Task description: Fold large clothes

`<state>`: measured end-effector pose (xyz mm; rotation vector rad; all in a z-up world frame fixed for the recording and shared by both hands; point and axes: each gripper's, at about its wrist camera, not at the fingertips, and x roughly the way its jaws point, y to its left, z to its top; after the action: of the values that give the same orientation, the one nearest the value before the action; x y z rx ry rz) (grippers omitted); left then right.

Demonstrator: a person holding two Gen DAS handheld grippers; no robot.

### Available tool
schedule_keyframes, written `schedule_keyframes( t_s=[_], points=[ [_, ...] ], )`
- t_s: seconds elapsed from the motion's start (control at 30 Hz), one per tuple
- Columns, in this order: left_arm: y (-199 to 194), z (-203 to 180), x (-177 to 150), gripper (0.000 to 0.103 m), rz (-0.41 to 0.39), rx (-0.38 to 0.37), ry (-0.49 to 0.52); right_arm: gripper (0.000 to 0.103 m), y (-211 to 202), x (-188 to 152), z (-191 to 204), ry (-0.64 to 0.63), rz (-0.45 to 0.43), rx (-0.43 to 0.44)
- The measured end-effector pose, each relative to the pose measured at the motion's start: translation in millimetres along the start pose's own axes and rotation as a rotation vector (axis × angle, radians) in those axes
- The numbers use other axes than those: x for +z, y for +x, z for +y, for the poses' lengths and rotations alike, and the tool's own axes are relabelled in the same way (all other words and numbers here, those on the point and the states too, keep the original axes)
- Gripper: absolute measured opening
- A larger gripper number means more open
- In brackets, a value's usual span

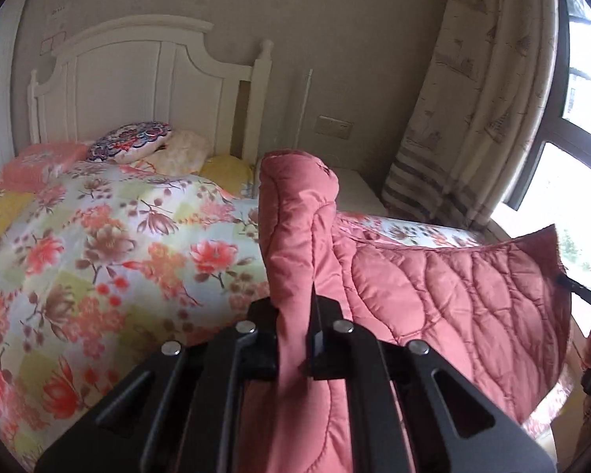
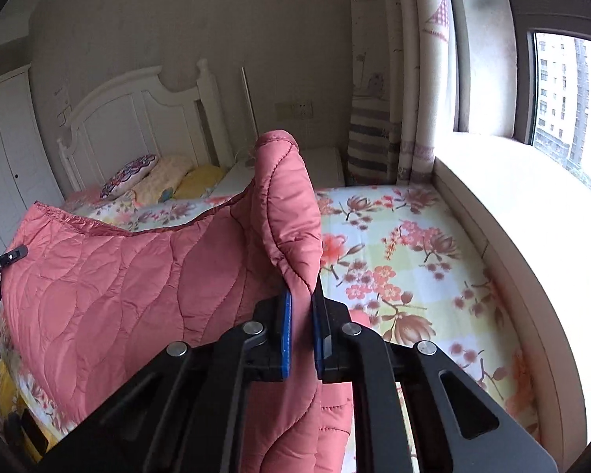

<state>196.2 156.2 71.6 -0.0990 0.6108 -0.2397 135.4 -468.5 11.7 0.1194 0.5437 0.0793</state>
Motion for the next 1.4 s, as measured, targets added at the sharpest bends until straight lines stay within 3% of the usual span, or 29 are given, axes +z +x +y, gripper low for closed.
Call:
schedule_keyframes(
  t_s=[0.1, 0.17, 0.23, 0.33, 0.37, 0.43, 0.5, 0.53, 0.57, 0.63, 0.67, 0.73, 0.83, 0.93, 1.0, 1.07, 1.13, 1.4],
  points=[
    [47.9, 3.0, 2.9, 0.008, 0.075, 0.057, -0.044, 0.012, 24.9, 15.1, -3.0, 0.051, 0.026, -0.031],
    [82.5, 11.3, -5.6, 0.009, 0.123, 0.108, -0.077, 0.012, 63.0, 14.3, -6.8, 0.082, 0.088, -0.069],
    [117.5, 20.8, -27.1, 0.017, 0.174, 0.191, -0.080, 0.012, 104.3, 0.3, -9.6, 0.074, 0.159, -0.136],
    [134.4, 27.8, -43.2, 0.022, 0.191, 0.217, -0.091, 0.012, 145.1, -30.2, -11.7, 0.047, 0.235, -0.183],
    [131.5, 24.3, -41.2, 0.027, 0.181, 0.228, -0.078, 0.013, 143.9, -32.8, -12.6, 0.056, 0.220, -0.181],
    [126.7, 17.2, -37.8, 0.064, 0.173, 0.266, -0.028, 0.021, 136.6, -29.1, -15.1, 0.071, 0.213, -0.174],
    [109.8, 11.4, -32.3, 0.078, 0.118, 0.316, -0.024, 0.050, 129.4, -24.9, -18.0, 0.072, 0.234, -0.180],
    [94.9, 6.7, -29.0, 0.080, 0.057, 0.328, -0.030, 0.080, 121.0, -20.4, -18.5, 0.081, 0.232, -0.205],
    [78.6, 0.1, -25.6, 0.084, -0.008, 0.334, -0.034, 0.091, 106.7, -15.5, -16.4, 0.088, 0.191, -0.202],
    [44.5, -24.8, -21.2, 0.098, -0.137, 0.300, -0.003, 0.091, 76.5, -6.3, -2.5, 0.063, 0.094, -0.152],
    [31.4, -46.3, -21.6, 0.100, -0.181, 0.267, 0.054, 0.091, 62.6, -2.2, 11.2, 0.030, 0.056, -0.129],
    [27.1, -81.1, -25.4, 0.101, -0.190, 0.259, 0.170, 0.091, 44.2, 1.1, 46.8, -0.066, 0.003, -0.071],
    [52.4, -126.6, -40.8, 0.101, -0.117, 0.271, 0.335, 0.092, 44.6, -10.2, 110.1, -0.266, 0.005, -0.024],
    [99.7, -129.5, -59.0, 0.101, 0.008, 0.312, 0.359, 0.093, 77.8, -35.8, 155.9, -0.426, 0.087, -0.039],
    [123.2, -114.1, -70.3, 0.101, 0.066, 0.288, 0.307, 0.093, 109.0, -56.6, 165.8, -0.474, 0.162, -0.052],
    [129.5, -99.0, -65.4, 0.101, 0.094, 0.238, 0.221, 0.098, 126.7, -70.0, 155.1, -0.428, 0.131, -0.012],
    [135.6, -95.5, -63.9, 0.101, 0.118, 0.225, 0.216, 0.098, 135.2, -66.7, 138.5, -0.317, 0.183, 0.052],
    [151.2, -96.7, -66.5, 0.101, 0.168, 0.241, 0.232, 0.098, 138.2, -67.5, 135.6, -0.294, 0.215, 0.053]
  ],
)
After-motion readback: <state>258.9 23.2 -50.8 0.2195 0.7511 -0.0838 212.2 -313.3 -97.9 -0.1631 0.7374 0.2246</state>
